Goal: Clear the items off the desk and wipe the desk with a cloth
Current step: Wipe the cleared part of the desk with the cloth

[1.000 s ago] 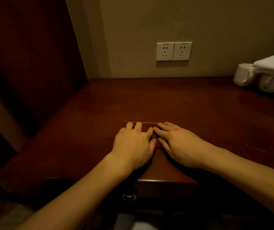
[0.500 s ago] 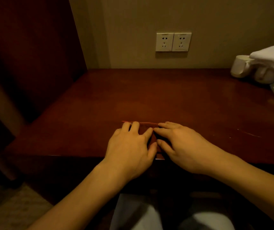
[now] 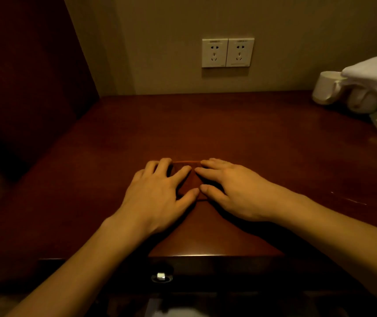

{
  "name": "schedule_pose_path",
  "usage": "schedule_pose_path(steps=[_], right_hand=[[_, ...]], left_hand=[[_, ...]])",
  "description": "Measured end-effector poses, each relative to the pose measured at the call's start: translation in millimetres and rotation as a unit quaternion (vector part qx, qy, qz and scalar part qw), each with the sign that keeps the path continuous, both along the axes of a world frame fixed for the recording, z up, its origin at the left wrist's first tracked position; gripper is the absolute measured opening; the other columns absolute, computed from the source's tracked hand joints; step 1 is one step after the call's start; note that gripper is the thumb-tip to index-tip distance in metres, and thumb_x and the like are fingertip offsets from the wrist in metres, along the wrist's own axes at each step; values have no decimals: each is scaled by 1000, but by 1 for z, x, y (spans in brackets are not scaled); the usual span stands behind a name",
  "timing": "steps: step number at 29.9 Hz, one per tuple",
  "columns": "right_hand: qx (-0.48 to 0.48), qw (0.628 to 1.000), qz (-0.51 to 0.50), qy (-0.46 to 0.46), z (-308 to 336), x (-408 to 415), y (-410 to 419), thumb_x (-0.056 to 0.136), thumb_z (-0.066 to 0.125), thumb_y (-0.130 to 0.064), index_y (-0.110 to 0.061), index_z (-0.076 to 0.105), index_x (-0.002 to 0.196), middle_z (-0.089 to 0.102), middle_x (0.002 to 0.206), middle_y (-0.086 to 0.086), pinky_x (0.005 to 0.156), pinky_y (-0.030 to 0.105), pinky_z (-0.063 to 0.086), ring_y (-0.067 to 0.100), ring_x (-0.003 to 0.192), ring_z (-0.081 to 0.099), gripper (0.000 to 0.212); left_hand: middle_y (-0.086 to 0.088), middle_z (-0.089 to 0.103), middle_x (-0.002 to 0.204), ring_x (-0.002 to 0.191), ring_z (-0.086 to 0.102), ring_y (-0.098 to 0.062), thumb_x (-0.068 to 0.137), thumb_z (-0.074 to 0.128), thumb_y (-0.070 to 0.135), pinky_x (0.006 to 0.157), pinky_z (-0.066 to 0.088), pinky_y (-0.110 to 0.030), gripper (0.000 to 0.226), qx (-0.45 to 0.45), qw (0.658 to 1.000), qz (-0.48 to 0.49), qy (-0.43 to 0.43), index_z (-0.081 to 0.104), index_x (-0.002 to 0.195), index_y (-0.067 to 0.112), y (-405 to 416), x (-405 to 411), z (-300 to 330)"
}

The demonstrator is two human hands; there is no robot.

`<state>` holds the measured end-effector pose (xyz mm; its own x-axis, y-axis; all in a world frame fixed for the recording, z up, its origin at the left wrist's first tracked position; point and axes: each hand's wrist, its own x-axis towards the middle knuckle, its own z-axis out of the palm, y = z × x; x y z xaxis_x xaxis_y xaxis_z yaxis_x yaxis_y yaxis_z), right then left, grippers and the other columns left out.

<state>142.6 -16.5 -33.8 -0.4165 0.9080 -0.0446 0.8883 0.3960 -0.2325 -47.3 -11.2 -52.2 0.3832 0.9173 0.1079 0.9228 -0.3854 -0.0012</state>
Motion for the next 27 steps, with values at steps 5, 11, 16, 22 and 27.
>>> schedule_pose_path(steps=[5,11,16,22,27], right_hand=[[21,1000,-4,2,0,-5,-38,100,34,-46,-28,28,150,22,159,-3,120,33,18,15,147,14,53],[49,998,-10,32,-2,3,-99,95,41,-52,-33,31,147,28,155,-10,116,33,27,8,144,19,56],[51,998,-23,42,-7,15,-132,91,41,-62,-38,27,148,23,156,-17,118,26,19,2,145,13,64],[85,994,-58,40,-7,35,-122,93,36,-59,-34,42,142,39,150,-14,120,25,3,0,141,25,55],[59,995,-82,10,-3,67,-93,90,35,-64,-33,36,146,32,153,-14,121,31,-2,-1,143,19,64]], left_hand=[[2,25,149,135,23,-20,78,0,70,108,26,-39,77,12,1000,9,-7,17,147,42,-37,-2,-3],[3,38,141,129,32,-20,80,17,72,102,30,-40,71,20,999,4,-41,33,142,42,-98,0,-3],[4,38,143,132,32,-20,80,19,74,106,24,-41,71,16,999,-10,-39,34,142,42,-125,4,-3],[7,27,149,136,21,-16,82,0,67,112,15,-39,71,0,999,-49,-24,22,146,44,-106,28,3],[1,21,153,140,19,-21,93,17,63,115,9,-48,57,-27,997,-70,23,20,146,42,-68,65,12]])
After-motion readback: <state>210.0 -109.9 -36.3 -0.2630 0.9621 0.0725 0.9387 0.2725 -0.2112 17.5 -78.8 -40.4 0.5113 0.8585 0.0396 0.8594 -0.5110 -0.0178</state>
